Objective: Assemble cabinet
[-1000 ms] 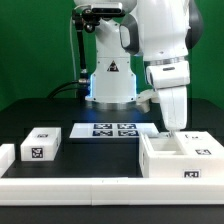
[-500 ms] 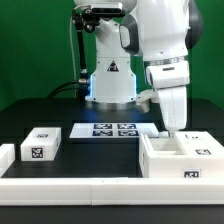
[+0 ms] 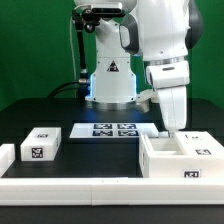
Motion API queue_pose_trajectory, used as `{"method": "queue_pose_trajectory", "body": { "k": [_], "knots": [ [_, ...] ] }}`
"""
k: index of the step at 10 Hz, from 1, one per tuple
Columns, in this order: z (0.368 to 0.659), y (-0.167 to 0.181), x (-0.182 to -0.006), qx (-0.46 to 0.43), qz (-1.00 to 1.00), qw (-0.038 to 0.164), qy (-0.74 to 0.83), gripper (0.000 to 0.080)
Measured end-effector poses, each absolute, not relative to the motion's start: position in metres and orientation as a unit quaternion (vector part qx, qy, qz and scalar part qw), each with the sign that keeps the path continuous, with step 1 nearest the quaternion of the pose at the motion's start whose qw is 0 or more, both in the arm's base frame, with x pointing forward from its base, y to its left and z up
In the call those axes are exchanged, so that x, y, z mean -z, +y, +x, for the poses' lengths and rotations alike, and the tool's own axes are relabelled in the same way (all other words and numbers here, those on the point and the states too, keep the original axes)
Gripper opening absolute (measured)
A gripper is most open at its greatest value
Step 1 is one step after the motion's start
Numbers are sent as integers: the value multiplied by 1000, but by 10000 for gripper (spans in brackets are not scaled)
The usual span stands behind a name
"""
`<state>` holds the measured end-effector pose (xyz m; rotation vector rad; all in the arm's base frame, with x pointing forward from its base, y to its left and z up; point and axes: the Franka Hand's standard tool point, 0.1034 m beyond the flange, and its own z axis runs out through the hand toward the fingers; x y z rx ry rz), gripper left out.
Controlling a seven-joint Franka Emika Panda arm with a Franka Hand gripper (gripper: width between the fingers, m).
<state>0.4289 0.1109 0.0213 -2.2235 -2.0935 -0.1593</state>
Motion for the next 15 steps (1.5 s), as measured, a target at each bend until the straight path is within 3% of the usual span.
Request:
{"method": "queue_pose_trajectory", "body": {
  "k": [3,13,15],
  "knots": [
    [434,86,-50,36,-715,24,-697,61],
    [436,78,-52,41,-708,21,-705,62],
    [438,61,-48,51,-701,32,-711,62]
  ]
}}
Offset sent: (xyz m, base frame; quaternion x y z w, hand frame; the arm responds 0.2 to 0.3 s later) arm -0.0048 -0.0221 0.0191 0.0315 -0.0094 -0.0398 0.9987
